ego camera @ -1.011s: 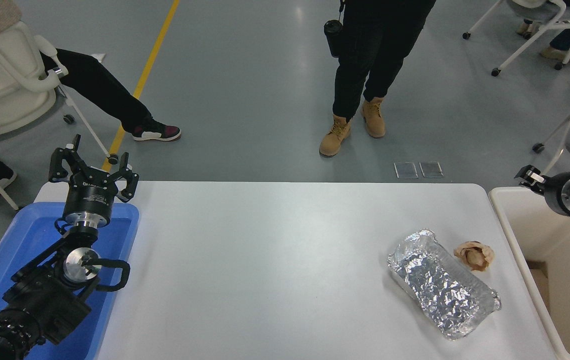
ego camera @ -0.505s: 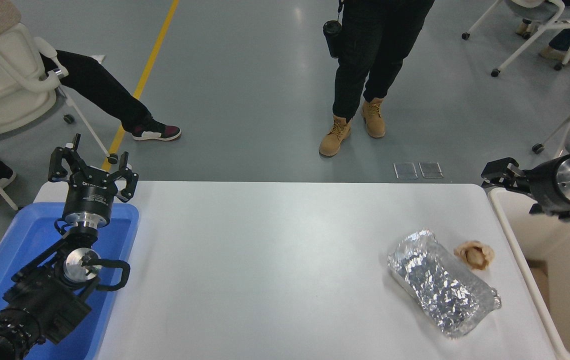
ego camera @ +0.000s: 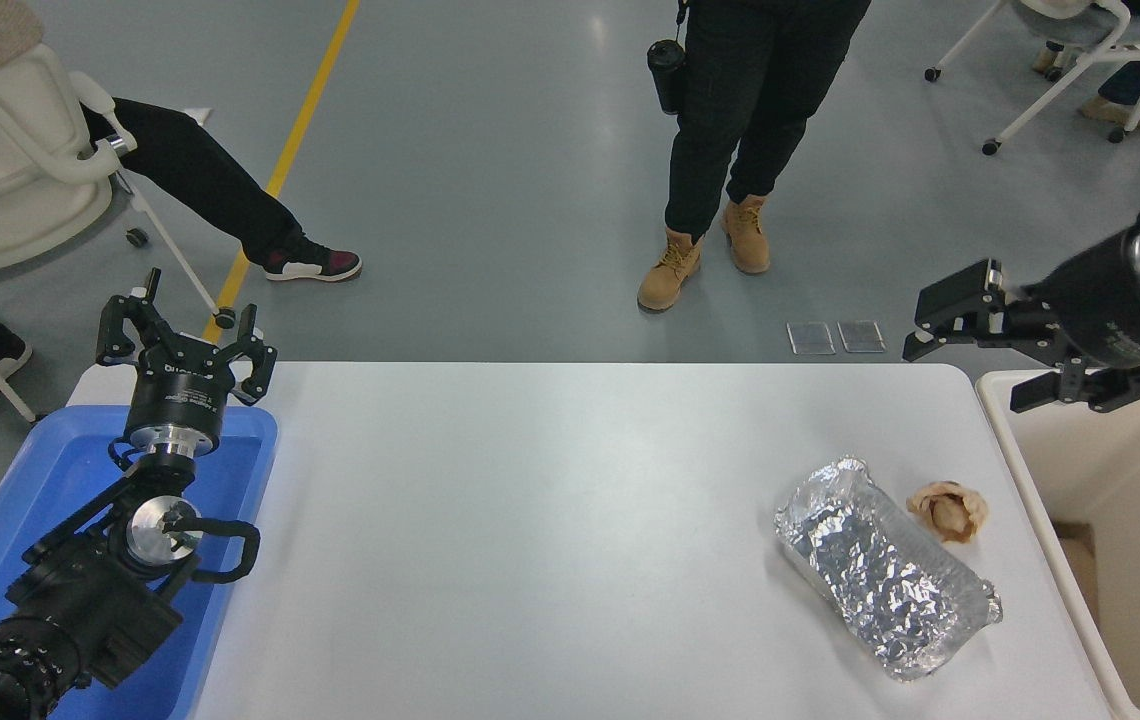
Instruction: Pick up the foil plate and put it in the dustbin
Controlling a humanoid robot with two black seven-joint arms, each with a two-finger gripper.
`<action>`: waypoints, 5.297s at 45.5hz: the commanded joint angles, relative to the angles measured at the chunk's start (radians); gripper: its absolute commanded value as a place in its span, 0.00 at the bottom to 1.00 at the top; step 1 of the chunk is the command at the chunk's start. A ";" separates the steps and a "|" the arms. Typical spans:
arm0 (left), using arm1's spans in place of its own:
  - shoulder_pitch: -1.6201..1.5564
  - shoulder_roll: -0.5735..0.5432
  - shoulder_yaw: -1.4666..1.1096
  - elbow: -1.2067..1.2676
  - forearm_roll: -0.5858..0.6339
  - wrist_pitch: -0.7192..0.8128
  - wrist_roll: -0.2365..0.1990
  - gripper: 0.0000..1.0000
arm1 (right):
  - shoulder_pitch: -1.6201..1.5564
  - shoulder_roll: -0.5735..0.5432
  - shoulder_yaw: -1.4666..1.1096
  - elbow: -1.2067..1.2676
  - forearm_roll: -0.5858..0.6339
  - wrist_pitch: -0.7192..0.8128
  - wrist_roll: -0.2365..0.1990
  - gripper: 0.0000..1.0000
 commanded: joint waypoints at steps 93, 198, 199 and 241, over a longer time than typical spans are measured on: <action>0.001 0.000 0.000 -0.001 0.000 0.000 0.000 0.99 | -0.861 0.104 0.002 -0.231 0.048 -0.657 -0.005 1.00; 0.000 0.000 0.000 -0.001 0.000 0.000 0.000 0.99 | -1.212 0.084 0.318 -0.296 0.135 -0.835 0.051 0.00; 0.000 -0.001 0.000 0.001 0.000 0.000 -0.001 0.99 | -1.204 0.081 0.315 -0.290 0.133 -0.835 0.051 0.00; 0.001 0.000 0.000 -0.001 0.000 0.000 0.000 0.99 | -0.183 -0.117 -0.088 -0.078 0.127 -0.459 0.049 0.00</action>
